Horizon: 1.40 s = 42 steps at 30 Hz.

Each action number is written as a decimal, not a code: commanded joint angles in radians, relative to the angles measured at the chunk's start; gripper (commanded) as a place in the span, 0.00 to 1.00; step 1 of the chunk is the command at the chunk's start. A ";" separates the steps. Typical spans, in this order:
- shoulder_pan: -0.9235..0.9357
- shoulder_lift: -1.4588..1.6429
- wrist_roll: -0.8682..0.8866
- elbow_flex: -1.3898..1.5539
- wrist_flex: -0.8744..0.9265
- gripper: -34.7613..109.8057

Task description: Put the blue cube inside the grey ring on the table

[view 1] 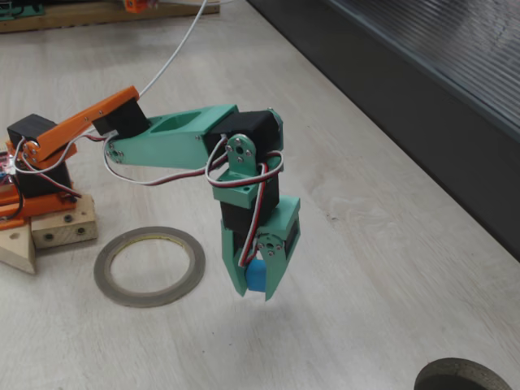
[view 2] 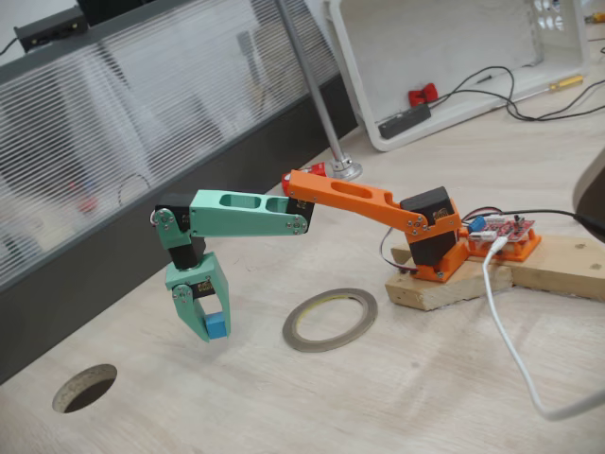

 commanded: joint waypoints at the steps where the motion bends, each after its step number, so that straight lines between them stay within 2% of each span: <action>1: -0.002 0.077 0.014 -0.006 0.009 0.24; 21: -0.005 0.080 0.015 0.003 0.009 0.24; 30: -0.005 0.282 0.015 0.308 0.009 0.24; 42: -0.006 0.302 0.017 0.334 0.009 0.24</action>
